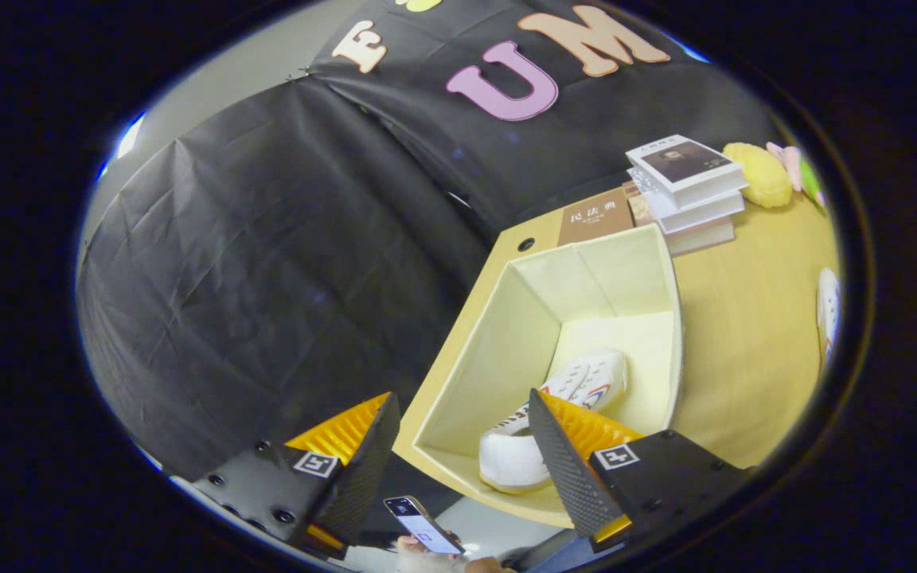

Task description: Open the storage box then place both shoes into the box .Put the left shoe in first, then the right shoe, with the right side of both shoes facing outward in a uniform manner.

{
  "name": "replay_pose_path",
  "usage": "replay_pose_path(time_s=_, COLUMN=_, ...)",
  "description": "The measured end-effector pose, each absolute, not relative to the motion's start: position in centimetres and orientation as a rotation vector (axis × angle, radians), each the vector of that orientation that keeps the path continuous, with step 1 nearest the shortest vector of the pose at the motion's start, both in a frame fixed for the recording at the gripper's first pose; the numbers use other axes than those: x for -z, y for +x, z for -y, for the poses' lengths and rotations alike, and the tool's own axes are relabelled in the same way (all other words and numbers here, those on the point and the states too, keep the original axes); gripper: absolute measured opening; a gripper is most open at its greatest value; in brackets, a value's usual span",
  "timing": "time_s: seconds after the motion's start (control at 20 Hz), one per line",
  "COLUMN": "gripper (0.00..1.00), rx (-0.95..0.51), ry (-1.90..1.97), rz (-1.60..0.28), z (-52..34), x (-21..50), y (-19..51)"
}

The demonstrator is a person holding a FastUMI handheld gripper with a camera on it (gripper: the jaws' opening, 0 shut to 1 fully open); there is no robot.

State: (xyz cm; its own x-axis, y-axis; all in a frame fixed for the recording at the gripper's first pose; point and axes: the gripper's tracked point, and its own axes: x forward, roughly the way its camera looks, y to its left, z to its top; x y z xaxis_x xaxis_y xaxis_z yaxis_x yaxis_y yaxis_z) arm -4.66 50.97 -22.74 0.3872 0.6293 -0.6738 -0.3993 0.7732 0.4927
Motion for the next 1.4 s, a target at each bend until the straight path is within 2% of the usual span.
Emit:
replay_pose_path(time_s=0.35, gripper=1.00, rx=-0.681, ry=0.220, rz=-0.826, z=-46.3, x=18.6, y=-4.0)
replay_pose_path(time_s=0.85, gripper=1.00, rx=-0.478, ry=0.012, rz=-0.577, z=-30.1, x=14.8, y=-2.6)
replay_pose_path(time_s=1.4, gripper=1.00, rx=-0.171, ry=-0.085, rz=-0.671, z=-14.4, x=21.3, y=-0.8)
